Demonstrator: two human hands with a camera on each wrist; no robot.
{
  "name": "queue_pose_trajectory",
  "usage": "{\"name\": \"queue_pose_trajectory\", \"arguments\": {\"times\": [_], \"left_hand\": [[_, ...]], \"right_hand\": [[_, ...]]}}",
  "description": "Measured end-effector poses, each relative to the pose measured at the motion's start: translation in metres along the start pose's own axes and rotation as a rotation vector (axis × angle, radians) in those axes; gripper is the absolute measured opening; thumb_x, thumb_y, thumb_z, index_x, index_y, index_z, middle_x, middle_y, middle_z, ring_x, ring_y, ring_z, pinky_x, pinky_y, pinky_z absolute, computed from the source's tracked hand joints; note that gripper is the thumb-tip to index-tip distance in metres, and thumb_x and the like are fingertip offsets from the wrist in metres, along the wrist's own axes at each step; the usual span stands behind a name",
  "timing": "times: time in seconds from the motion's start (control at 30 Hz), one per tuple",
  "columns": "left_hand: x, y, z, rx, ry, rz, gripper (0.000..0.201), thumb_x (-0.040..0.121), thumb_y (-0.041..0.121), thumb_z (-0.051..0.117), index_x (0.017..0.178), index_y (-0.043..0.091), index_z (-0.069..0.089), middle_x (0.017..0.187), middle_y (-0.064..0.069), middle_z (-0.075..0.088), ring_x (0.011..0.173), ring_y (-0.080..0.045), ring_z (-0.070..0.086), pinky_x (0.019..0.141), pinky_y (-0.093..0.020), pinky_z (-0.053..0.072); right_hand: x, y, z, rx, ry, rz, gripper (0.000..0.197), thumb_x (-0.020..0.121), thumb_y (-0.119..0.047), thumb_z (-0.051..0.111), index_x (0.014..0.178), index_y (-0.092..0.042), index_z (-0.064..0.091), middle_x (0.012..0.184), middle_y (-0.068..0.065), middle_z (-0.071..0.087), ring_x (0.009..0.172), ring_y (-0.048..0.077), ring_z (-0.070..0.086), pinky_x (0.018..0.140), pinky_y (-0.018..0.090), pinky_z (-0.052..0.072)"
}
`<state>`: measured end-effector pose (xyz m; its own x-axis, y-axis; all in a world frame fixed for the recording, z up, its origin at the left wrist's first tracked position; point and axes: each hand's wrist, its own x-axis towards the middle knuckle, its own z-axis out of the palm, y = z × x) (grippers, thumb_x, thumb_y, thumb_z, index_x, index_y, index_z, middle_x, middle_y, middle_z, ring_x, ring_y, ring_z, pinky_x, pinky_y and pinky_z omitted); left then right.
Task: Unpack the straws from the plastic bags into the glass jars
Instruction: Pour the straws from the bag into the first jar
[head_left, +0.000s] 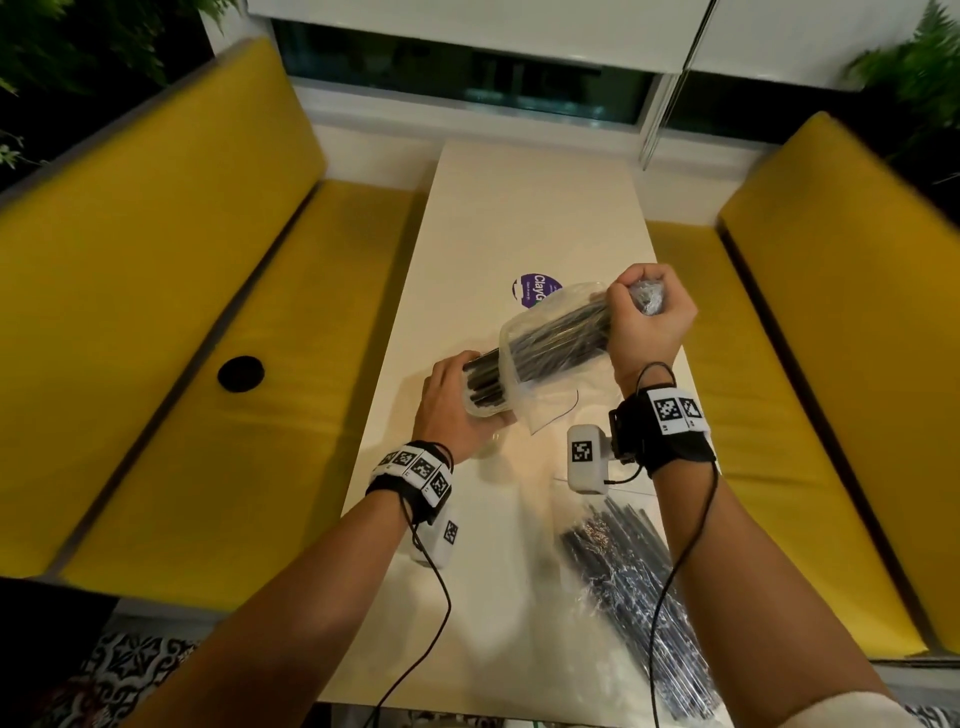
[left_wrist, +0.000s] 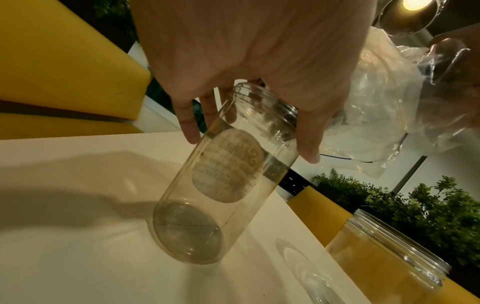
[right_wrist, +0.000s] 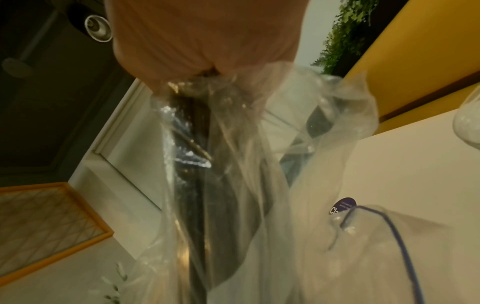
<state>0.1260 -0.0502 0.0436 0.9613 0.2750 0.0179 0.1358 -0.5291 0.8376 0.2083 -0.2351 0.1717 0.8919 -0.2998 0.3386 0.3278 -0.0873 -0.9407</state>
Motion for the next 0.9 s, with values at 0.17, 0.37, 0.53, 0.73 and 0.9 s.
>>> {"name": "queue_pose_trajectory", "arguments": {"times": [0.17,0.37,0.53,0.73,0.9], "left_hand": [[-0.001,-0.001,0.001,-0.005,0.006,0.008,0.095,0.066,0.042,0.098,0.146,0.034,0.047,0.15,0.008,0.049,0.138,-0.019,0.048,0.111,-0.037,0.047],[0.0,-0.002,0.001,0.001,-0.007,-0.009,0.102,0.064,0.051,0.097,0.149,0.031,0.045,0.15,0.009,0.049,0.138,-0.018,0.048,0.114,-0.043,0.049],[0.0,-0.003,0.0,0.007,-0.009,-0.02,0.106,0.063,0.051,0.098,0.151,0.03,0.042,0.152,0.007,0.049,0.139,-0.019,0.048,0.115,-0.046,0.049],[-0.006,-0.005,0.005,-0.003,0.029,0.038,0.093,0.062,0.047,0.1,0.142,0.029,0.055,0.144,0.009,0.056,0.132,-0.019,0.055,0.11,-0.046,0.054],[-0.007,0.0,0.007,-0.029,0.02,-0.021,0.11,0.063,0.051,0.098,0.153,0.03,0.038,0.151,0.002,0.053,0.137,-0.021,0.051,0.113,-0.039,0.048]], "right_hand": [[0.011,0.002,0.007,-0.1,-0.011,0.067,0.024,0.077,-0.006,0.066,0.073,-0.029,0.063,0.075,-0.007,0.063,0.069,0.013,0.058,0.064,0.03,0.055],[0.016,-0.002,0.023,-0.204,0.143,0.106,0.011,0.078,-0.011,0.068,0.077,-0.022,0.066,0.071,-0.01,0.064,0.065,0.013,0.06,0.066,0.03,0.06],[0.014,-0.003,0.024,-0.248,0.174,0.037,0.008,0.079,-0.011,0.067,0.084,-0.017,0.069,0.082,0.0,0.07,0.069,0.014,0.061,0.069,0.031,0.06],[0.0,-0.007,0.031,-0.305,-0.07,-0.151,0.011,0.086,-0.015,0.067,0.095,-0.019,0.071,0.098,0.0,0.071,0.081,0.014,0.064,0.078,0.03,0.057],[-0.012,-0.015,0.04,-0.452,-0.48,-0.232,0.025,0.095,-0.027,0.069,0.113,-0.012,0.06,0.115,0.004,0.056,0.094,0.014,0.055,0.078,0.007,0.039]]}}
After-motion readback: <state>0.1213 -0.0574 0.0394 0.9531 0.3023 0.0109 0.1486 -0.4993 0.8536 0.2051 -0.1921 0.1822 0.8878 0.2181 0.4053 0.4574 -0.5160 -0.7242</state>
